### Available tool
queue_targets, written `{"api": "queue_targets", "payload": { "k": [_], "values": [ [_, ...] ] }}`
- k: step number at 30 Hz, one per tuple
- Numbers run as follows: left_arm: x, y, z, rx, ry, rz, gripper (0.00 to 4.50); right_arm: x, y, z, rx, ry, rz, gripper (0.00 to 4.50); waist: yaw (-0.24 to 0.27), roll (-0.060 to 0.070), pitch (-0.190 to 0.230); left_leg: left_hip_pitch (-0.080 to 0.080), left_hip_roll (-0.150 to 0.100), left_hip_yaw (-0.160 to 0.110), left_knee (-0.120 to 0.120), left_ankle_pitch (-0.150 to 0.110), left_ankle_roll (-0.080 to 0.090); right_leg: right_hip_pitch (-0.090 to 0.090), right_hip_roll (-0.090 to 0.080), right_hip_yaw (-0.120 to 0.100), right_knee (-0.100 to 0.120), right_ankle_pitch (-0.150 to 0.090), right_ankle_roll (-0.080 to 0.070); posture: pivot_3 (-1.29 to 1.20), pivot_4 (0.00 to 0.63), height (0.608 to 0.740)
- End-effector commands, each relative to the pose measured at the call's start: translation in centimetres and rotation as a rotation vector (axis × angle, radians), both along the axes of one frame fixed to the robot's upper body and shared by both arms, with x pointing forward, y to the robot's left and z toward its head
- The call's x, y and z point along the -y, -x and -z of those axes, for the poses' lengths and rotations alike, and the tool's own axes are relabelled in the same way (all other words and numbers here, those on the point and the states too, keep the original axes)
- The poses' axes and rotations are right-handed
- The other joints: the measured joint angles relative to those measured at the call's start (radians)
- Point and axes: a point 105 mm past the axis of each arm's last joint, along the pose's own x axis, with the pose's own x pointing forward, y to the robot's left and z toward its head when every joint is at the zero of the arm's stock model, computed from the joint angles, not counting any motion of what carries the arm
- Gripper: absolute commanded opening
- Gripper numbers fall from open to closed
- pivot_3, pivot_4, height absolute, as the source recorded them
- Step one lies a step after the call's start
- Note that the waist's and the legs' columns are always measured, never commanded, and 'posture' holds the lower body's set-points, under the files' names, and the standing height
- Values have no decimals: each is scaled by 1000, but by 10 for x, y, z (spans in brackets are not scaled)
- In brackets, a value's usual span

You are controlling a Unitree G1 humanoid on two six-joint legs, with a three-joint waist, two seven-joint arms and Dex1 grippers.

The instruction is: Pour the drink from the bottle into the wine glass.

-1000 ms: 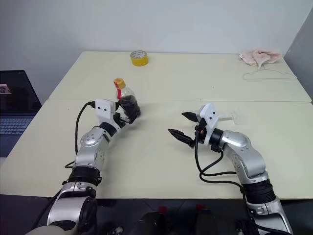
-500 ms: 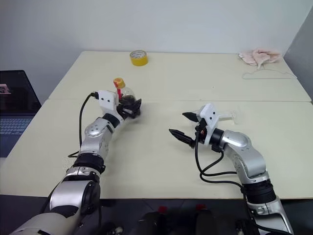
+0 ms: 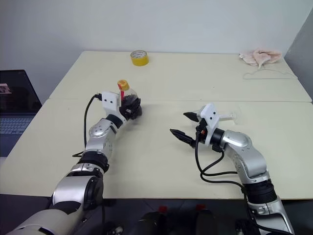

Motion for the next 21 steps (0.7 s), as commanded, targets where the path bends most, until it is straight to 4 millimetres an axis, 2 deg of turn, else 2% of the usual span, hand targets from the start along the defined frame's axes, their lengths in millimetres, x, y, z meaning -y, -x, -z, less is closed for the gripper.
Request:
{"api": "queue_targets", "payload": {
  "k": [1,3,6,7,13,16,21],
  "values": [
    [3,2,-4,30,4,23,2282,1,0,-18,73,-14,2,4500,0,0,0,0,0,0,0,0,0,0,0,0,0,0,0,0,150,740],
    [4,3,-4,31,7,31,2282,1,0,-20,76,-19,1,4500,0,0,0,0,0,0,0,0,0,0,0,0,0,0,0,0,150,740],
    [39,13,-15,68,21,142,2281,-4,-3,-62,165,-84,13,4500,-2,0,0,-1,0,0,0,0,0,-1,0,1,0,0,0,0,150,740],
    [47,17,-16,73,20,170,2280,-5,-5,-70,190,-92,32,4500,-2,0,0,-1,0,0,1,0,0,-1,-1,0,0,0,0,0,150,740],
    [90,43,-20,65,35,249,2229,-10,-26,-87,245,-26,206,4500,0,-1,0,-2,-1,-2,2,0,0,0,-1,-1,0,0,0,0,150,740],
    [98,51,-20,52,30,245,2229,-15,-26,-89,229,-25,223,4500,-1,0,0,-2,0,-1,2,0,0,-1,0,0,1,0,0,0,150,740],
    [116,59,-20,29,-11,226,2228,-29,-18,-78,162,-9,167,4500,-3,0,0,-2,0,-1,2,0,0,-1,0,0,1,0,0,0,150,740]
  ]
}}
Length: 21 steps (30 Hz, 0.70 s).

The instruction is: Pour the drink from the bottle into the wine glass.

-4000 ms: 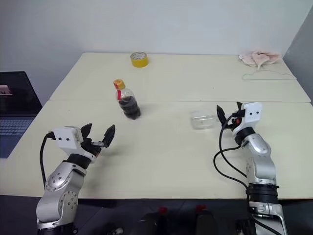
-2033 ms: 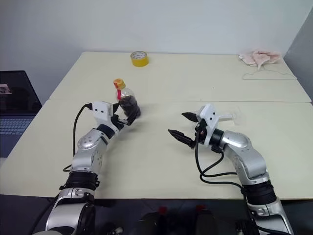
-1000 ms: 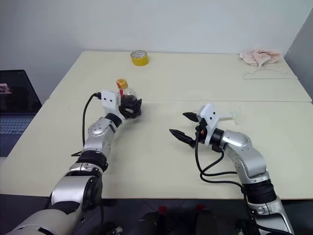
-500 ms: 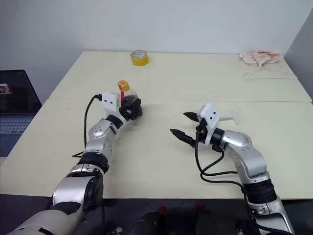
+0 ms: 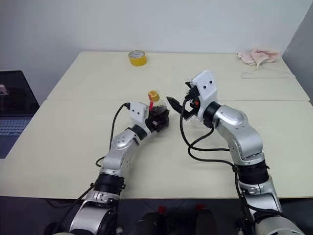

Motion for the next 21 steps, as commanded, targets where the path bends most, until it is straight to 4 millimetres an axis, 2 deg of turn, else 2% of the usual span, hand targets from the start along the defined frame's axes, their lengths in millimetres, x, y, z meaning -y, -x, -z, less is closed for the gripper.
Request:
{"api": "queue_targets", "payload": {
  "k": [1,12,21],
  "values": [
    [16,8,-22,79,-38,15,2228,-12,11,-11,34,-5,-49,4500,0,0,0,0,0,0,0,0,0,0,0,0,0,0,0,0,150,740],
    [34,17,-21,79,-66,53,2228,-18,10,-12,4,-22,-53,4500,2,0,0,0,0,0,0,0,0,0,0,0,0,0,0,0,150,740],
    [37,19,-17,84,-89,71,2228,-19,6,-12,-22,-67,-41,4500,2,0,0,0,0,0,0,0,0,0,0,0,0,0,0,0,150,740]
  ]
}}
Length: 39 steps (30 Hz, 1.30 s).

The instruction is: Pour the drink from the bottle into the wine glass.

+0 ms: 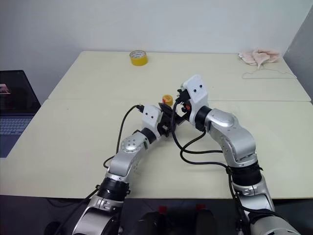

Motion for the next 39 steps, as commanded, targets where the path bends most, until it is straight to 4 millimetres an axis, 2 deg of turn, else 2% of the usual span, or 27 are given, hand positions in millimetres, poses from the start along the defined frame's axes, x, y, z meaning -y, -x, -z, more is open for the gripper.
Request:
{"api": "queue_targets", "payload": {
  "k": [1,6,8,11,15,17,27,30,34,39],
  "values": [
    [7,4,-23,94,12,29,2228,-4,2,-17,46,-39,-14,4500,0,0,0,0,0,0,0,0,0,0,0,0,0,0,0,0,150,740],
    [7,5,-23,97,7,31,2228,-6,0,-16,41,-45,-9,4500,0,0,0,0,0,0,0,0,0,0,0,0,0,0,0,0,150,740],
    [7,5,-23,97,7,31,2228,-6,0,-15,39,-47,-6,4138,0,0,0,0,0,0,0,0,0,0,0,0,0,0,0,0,150,740],
    [7,5,-22,98,4,32,2228,-5,-1,-14,41,-45,1,3258,0,0,0,0,0,0,0,0,0,0,0,0,0,0,0,0,150,740],
    [7,5,-22,96,5,31,2217,-5,-2,-12,38,-44,2,1769,0,0,0,0,0,0,0,0,0,0,0,0,0,0,0,0,150,740],
    [7,5,-22,97,7,29,2209,-5,-1,-11,36,-42,1,1211,0,0,0,0,0,0,0,0,0,0,0,0,0,0,0,0,150,740],
    [4,4,-25,105,16,30,1697,-5,-1,-10,38,-33,-14,1213,0,0,0,0,0,0,0,0,0,0,0,0,0,0,0,0,150,740],
    [2,5,-27,110,18,49,1615,0,-1,-10,58,-10,-45,1213,0,0,0,0,0,0,0,0,0,0,0,0,0,0,0,0,150,740],
    [3,10,-33,125,40,109,1545,9,0,-13,114,46,-168,1213,0,0,0,0,0,0,0,0,0,0,0,0,0,0,0,0,150,740],
    [11,25,-43,147,77,240,1525,14,9,-20,152,101,-394,1213,-1,0,0,0,0,1,0,0,0,0,0,0,-1,0,0,0,150,740]
  ]
}}
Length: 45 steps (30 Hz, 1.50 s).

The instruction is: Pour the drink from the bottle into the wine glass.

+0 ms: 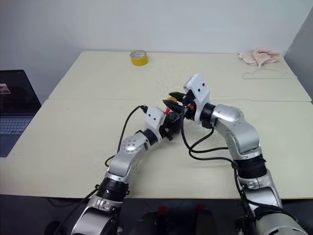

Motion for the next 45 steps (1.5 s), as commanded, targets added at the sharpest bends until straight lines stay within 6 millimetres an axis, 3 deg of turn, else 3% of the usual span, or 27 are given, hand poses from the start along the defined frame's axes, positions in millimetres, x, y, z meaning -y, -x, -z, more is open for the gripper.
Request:
{"api": "queue_targets", "payload": {
  "k": [1,6,9,23,30,39,45],
  "values": [
    [4,17,-37,120,79,103,1524,5,11,-13,75,38,-162,1213,0,0,0,0,0,0,0,0,0,0,0,0,0,0,0,0,150,740],
    [6,31,-34,98,57,182,1470,12,44,-5,61,140,-499,1213,1,0,0,0,0,0,0,0,0,1,0,0,-1,0,0,0,150,740],
    [5,36,-31,80,44,199,1424,17,52,5,39,208,-589,1213,3,0,0,0,0,0,1,0,0,1,0,0,-1,0,0,0,150,740],
    [9,42,-27,45,19,247,1419,21,69,18,28,338,-767,1213,5,0,0,0,0,0,1,0,0,1,0,0,-1,0,0,0,150,740],
    [7,40,-26,47,11,229,1370,19,59,8,36,303,-691,1213,5,0,0,0,0,0,1,0,0,1,0,0,-1,0,0,0,150,740],
    [-1,34,-23,53,9,158,1317,11,57,-16,46,170,-627,4401,5,0,0,0,0,0,1,0,0,1,0,0,-1,0,0,0,150,740],
    [-11,36,-23,56,38,83,1311,7,50,-37,109,68,-483,4500,5,0,0,0,0,0,2,0,0,1,-1,0,-1,0,0,0,150,740]
  ]
}}
